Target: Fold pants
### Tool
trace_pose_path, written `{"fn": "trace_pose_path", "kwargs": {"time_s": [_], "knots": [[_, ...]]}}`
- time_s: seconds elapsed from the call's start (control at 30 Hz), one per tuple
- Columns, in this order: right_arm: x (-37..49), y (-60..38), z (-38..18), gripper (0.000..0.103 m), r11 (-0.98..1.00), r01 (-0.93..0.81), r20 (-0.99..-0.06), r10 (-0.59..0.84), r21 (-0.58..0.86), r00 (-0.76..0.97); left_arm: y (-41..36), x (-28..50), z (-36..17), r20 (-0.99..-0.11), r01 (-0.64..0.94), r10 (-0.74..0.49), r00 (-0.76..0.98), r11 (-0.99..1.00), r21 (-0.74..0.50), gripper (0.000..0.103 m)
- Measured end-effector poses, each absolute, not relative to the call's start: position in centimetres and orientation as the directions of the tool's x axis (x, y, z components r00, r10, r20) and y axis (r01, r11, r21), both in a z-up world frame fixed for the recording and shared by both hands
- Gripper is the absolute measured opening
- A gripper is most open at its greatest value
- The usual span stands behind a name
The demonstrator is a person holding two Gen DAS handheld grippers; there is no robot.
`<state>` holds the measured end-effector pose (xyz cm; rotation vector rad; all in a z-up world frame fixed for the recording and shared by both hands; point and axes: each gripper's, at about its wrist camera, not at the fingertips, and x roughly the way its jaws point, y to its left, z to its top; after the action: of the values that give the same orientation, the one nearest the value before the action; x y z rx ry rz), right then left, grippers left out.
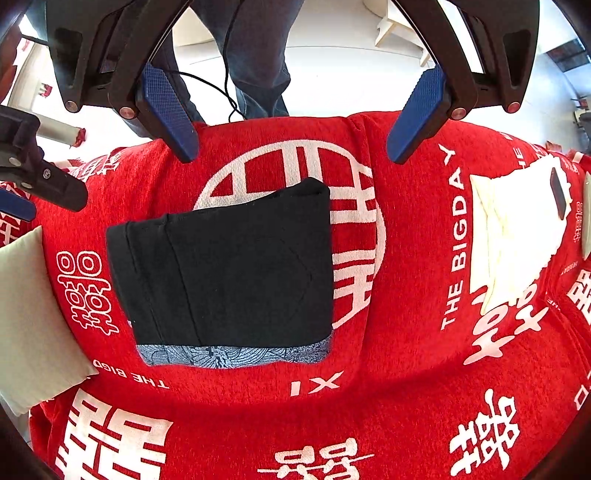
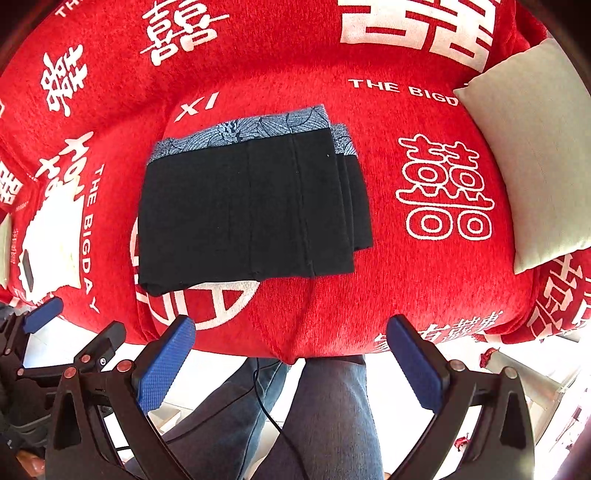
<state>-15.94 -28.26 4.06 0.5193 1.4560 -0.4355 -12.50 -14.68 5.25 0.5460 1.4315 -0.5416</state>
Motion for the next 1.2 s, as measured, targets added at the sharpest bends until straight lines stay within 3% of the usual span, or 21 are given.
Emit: {"fn": "trace_pose_path", "kwargs": {"time_s": [1.2], "knots": [[-15.33, -27.91, 4.27, 0.103, 0.826, 0.562, -0.998, 0.024, 0.053, 0.059, -14.93, -11.71, 5.89, -0.995, 0.619, -0.023, 0.099, 0.784, 0.043, 0.102]]}}
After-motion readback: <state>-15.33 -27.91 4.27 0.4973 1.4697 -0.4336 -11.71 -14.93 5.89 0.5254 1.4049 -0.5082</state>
